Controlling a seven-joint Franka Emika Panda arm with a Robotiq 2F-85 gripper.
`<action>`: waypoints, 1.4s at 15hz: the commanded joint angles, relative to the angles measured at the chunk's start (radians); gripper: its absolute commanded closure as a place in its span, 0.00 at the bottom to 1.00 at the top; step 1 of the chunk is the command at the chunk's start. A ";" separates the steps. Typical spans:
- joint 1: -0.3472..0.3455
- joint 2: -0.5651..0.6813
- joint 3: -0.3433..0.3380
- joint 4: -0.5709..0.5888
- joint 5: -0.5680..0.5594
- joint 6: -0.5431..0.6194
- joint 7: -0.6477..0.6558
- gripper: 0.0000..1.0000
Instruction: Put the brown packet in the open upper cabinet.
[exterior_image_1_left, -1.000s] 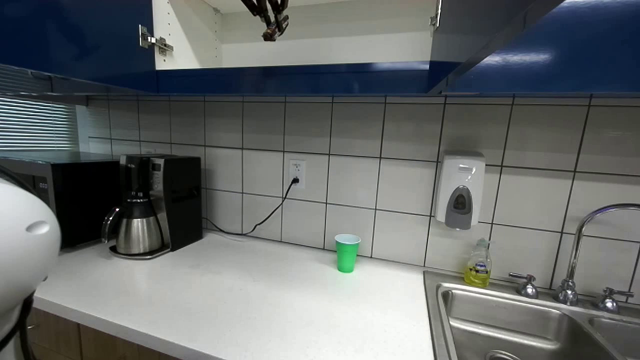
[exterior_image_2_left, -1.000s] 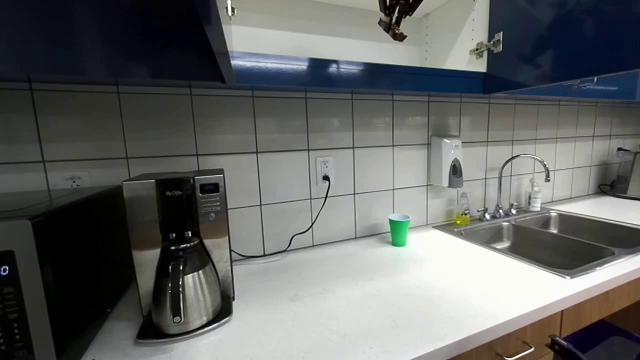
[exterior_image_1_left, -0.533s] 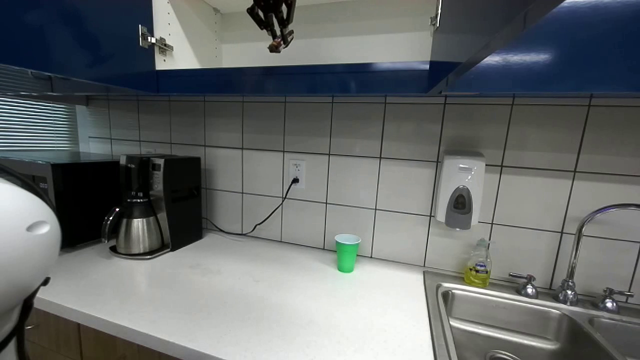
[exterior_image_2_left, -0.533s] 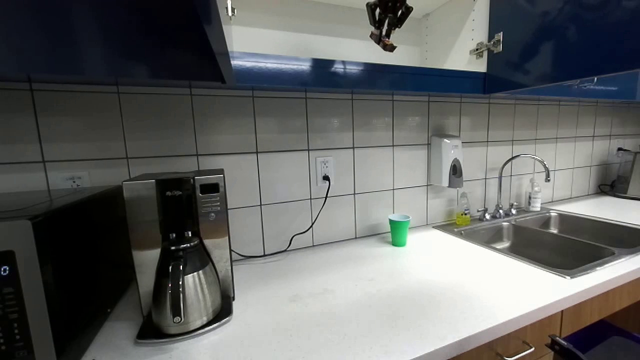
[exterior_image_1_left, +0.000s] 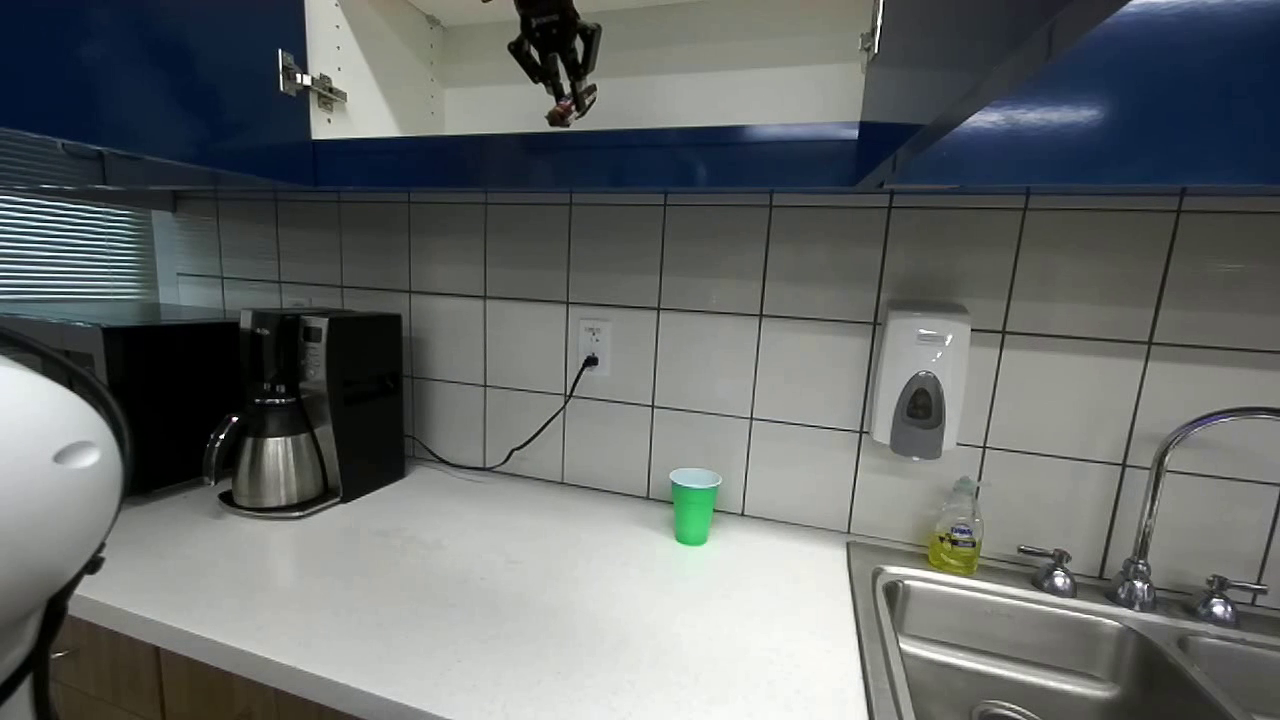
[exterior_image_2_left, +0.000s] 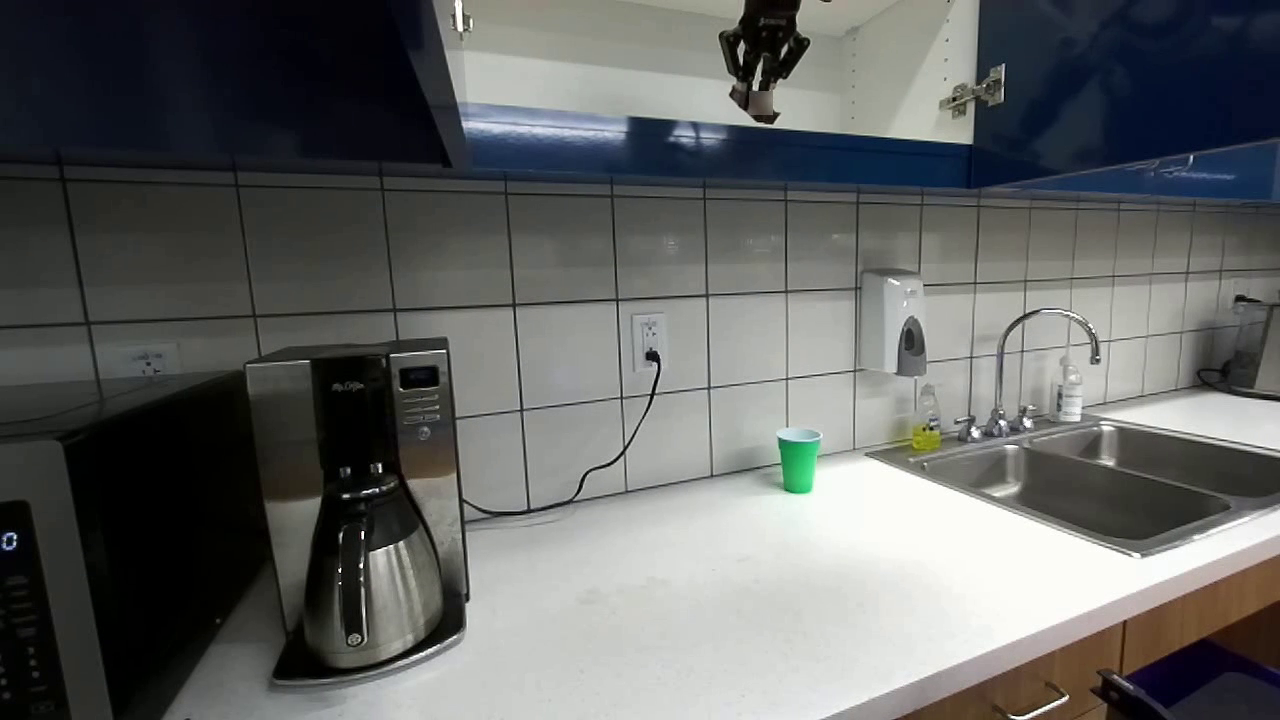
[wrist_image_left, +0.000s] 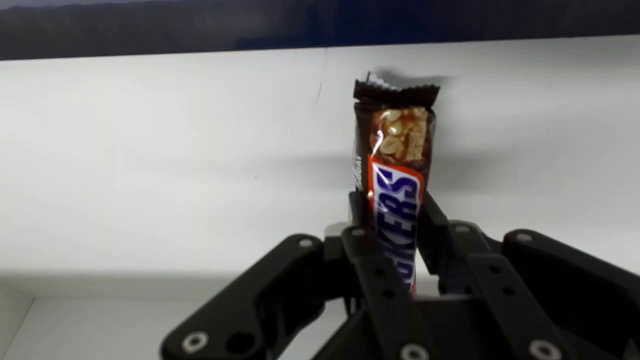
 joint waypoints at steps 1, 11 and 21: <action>0.007 0.057 0.001 0.094 -0.028 -0.055 0.033 0.94; 0.007 0.143 -0.004 0.194 -0.024 -0.087 0.063 0.94; 0.002 0.174 -0.019 0.237 -0.013 -0.112 0.088 0.09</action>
